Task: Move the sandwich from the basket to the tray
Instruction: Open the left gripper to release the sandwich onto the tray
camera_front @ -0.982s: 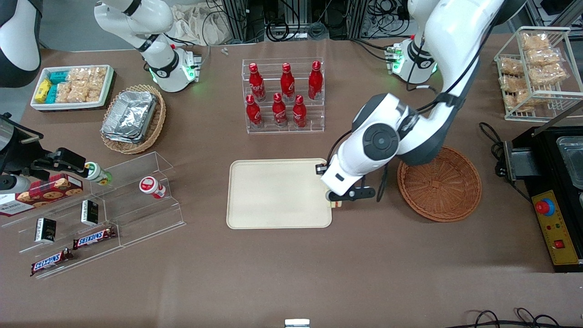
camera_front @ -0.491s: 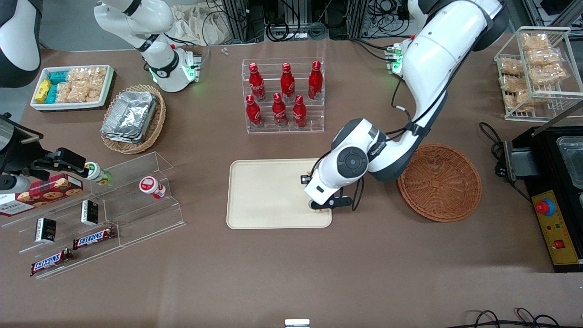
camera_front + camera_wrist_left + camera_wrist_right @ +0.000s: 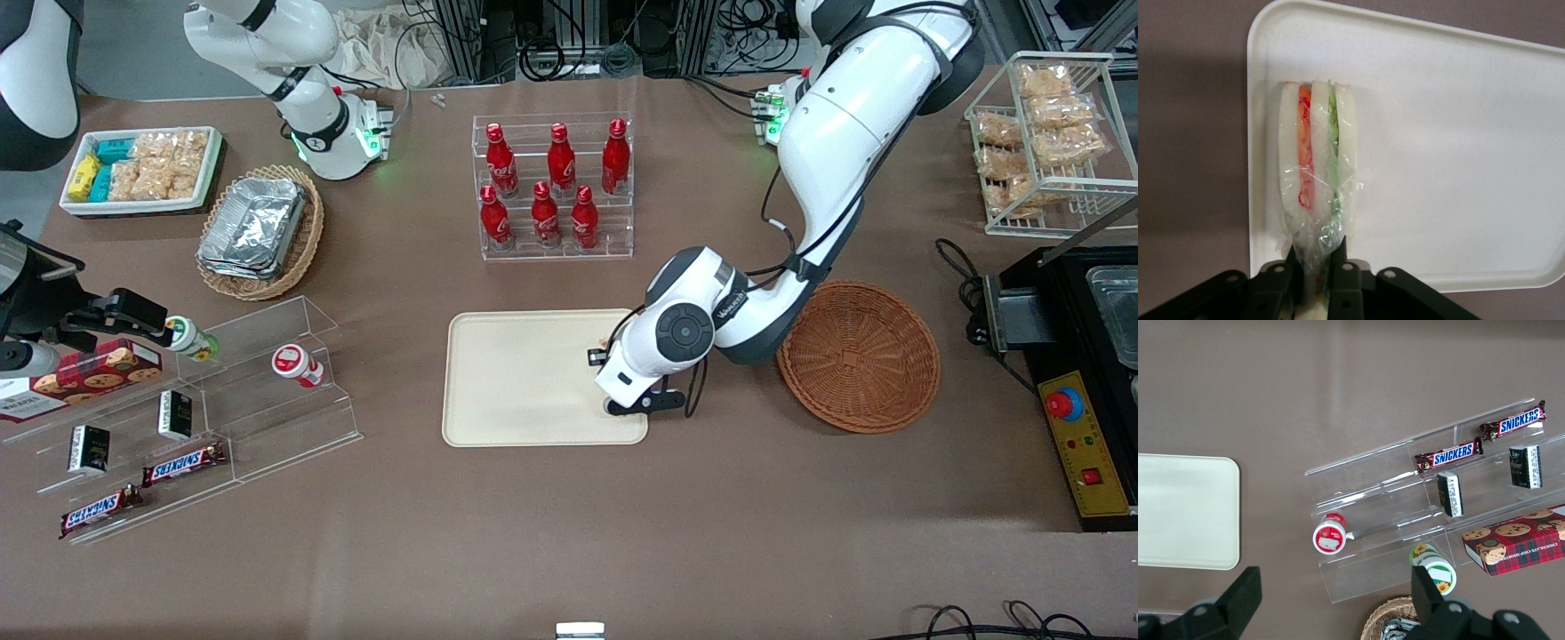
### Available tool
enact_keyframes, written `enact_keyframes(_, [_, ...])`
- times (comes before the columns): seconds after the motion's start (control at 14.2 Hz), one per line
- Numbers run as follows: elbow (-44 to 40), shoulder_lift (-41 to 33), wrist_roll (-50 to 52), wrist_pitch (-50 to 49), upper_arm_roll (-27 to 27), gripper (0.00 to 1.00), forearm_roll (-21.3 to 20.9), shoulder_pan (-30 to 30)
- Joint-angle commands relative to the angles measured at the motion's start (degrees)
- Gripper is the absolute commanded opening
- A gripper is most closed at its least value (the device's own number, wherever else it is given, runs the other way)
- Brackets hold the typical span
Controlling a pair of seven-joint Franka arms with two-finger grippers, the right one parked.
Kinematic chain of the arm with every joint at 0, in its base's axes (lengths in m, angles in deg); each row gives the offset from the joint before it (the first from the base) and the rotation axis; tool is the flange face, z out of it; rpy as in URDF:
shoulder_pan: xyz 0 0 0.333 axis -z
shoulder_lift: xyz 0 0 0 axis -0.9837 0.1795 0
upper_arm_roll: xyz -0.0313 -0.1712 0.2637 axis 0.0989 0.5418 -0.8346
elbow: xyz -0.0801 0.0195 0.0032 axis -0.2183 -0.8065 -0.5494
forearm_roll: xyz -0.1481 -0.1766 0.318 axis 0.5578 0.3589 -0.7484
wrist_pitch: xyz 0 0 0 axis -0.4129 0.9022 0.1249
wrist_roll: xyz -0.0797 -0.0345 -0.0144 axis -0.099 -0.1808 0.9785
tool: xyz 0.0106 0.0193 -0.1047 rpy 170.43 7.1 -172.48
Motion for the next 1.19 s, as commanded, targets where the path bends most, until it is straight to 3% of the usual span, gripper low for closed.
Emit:
enact_keyframes(0.0, [-1.3, -3.1, 1.3, -6.6, 0.0, 1.0, -0.9, -0.4])
enact_keyframes(0.56, [0.3, -18.5, 0.6, -26.5, -0.5, 1.0, -2.9, -7.4])
enact_keyframes(1.12, [9.6, -35.4, -21.8, -30.9, -0.4, 1.0, -3.6, -22.0])
